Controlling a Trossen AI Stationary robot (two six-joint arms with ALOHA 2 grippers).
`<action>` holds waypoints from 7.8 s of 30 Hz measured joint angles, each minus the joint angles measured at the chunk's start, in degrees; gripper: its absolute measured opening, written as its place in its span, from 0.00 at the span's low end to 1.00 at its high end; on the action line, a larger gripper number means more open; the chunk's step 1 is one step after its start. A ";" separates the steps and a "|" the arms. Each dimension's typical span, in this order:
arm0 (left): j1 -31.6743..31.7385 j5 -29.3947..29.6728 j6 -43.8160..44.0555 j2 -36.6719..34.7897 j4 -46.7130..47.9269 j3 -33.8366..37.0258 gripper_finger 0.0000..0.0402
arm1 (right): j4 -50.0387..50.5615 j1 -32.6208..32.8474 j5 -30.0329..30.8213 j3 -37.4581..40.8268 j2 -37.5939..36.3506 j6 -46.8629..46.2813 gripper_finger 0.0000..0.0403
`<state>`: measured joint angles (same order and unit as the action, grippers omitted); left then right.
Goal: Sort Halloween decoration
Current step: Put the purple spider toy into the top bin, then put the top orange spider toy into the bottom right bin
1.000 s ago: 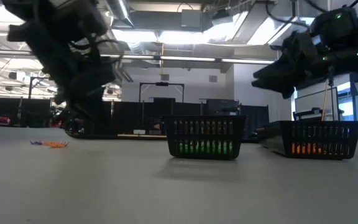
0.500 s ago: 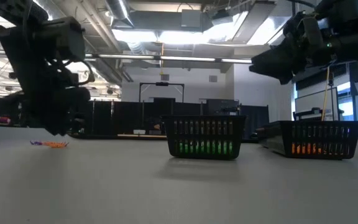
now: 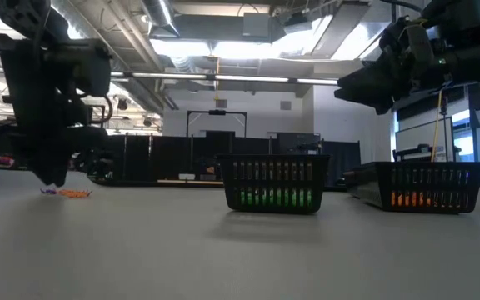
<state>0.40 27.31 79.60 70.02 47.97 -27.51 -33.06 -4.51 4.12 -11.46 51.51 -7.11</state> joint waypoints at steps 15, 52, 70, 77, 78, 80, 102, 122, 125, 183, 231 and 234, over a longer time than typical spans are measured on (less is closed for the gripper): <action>2.32 -2.23 -0.51 3.92 -0.42 0.00 0.21 | 0.01 0.00 -0.02 0.00 0.00 -0.02 0.46; -3.42 2.84 -6.82 4.68 1.32 -7.00 0.00 | 0.15 0.00 -0.05 0.00 0.00 -0.30 0.46; -3.29 -1.40 -11.22 5.03 -4.66 -6.19 0.30 | 0.13 0.00 -0.22 0.00 0.00 -0.74 0.46; -3.28 -3.11 -11.15 10.11 -4.69 -6.19 0.31 | 0.11 0.00 -0.24 0.00 0.02 -0.74 0.46; -3.17 -3.07 -11.01 11.05 -4.70 -6.20 0.31 | 0.13 0.00 -0.24 0.00 0.02 -0.74 0.46; -2.86 -2.74 -10.73 12.73 -4.90 -6.35 0.31 | 0.11 0.00 -0.24 0.00 0.02 -0.74 0.46; -2.48 -2.26 -11.22 14.09 -6.73 -6.31 0.01 | 0.14 0.00 -0.25 0.00 0.02 -0.77 0.46; -5.31 7.54 -26.85 12.46 -8.25 -21.64 0.00 | 0.24 0.02 -1.27 0.00 0.27 -1.53 0.46; -6.25 7.69 -35.59 12.39 -17.16 -23.55 0.00 | 0.13 0.02 -2.20 0.00 1.03 -1.57 0.46; -6.88 -19.34 -63.30 26.01 -79.70 -23.63 0.00 | -19.95 7.23 -19.78 -14.86 31.41 -3.10 0.46; -8.39 -12.17 -60.25 17.50 -58.89 -23.65 0.29 | 17.29 7.54 -11.81 -14.88 11.80 2.57 0.00; -8.65 -11.32 -59.72 17.48 -56.85 -23.65 0.29 | 27.89 7.54 -9.66 -14.88 7.21 0.34 0.00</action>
<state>-8.26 15.99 19.88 87.50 -8.88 -51.16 -5.17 3.03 -5.54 -26.35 58.72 -6.77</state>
